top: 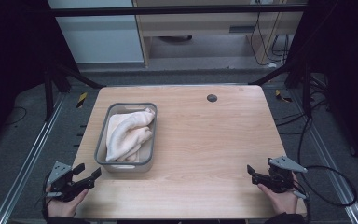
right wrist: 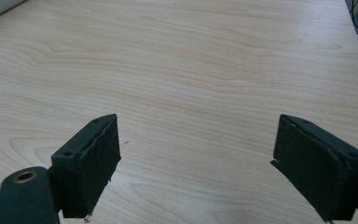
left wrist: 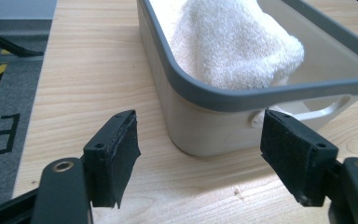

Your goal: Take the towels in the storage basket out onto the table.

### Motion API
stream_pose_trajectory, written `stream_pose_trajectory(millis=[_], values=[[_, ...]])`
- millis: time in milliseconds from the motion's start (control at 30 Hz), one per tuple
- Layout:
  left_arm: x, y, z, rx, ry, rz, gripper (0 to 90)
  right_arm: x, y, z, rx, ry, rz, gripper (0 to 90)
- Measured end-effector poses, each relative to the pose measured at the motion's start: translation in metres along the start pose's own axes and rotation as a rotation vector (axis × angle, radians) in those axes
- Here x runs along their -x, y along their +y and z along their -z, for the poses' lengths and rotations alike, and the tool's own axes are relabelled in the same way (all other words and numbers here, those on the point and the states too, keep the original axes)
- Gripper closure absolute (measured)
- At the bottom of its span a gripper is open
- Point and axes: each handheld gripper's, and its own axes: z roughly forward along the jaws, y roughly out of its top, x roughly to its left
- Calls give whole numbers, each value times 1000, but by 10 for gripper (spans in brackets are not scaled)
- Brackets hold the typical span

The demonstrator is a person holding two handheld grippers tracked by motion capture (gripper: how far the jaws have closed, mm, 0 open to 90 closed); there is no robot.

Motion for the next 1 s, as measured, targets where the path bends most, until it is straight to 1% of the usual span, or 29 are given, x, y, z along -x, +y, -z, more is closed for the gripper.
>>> stream_pose_trajectory(millis=[167,233,300,400,467,533,600,633,733,900,933,967,1000], values=[[1,8,2,26,-15,5,270,0,-1,0,1,-1,10,151],[2,12,2,27,-13,-7,269,0,-2,0,8,-2,15,158],[3,16,3,38,-16,-4,269,0,-2,1,9,1,12,160],[4,23,6,51,-18,-11,267,-1,-2,1,5,9,4,164],[4,27,8,52,-19,-11,267,-1,-2,1,7,12,0,164],[4,33,9,60,-21,-13,270,0,-2,0,6,12,9,162],[4,37,10,69,-20,-14,270,-1,-3,-1,-4,18,1,161],[4,39,10,70,-22,-15,270,-1,-4,-1,-8,17,6,161],[5,45,10,69,-33,-23,267,-1,-4,-2,-7,11,21,161],[8,54,7,57,-38,-34,265,-1,-4,-2,-8,11,23,161],[9,56,6,56,-40,-37,264,-2,-4,-2,-13,15,17,161],[10,59,5,51,-45,-38,263,-2,-5,-3,-12,13,29,161],[10,61,3,45,-48,-41,261,-3,-5,-3,-19,19,19,161]])
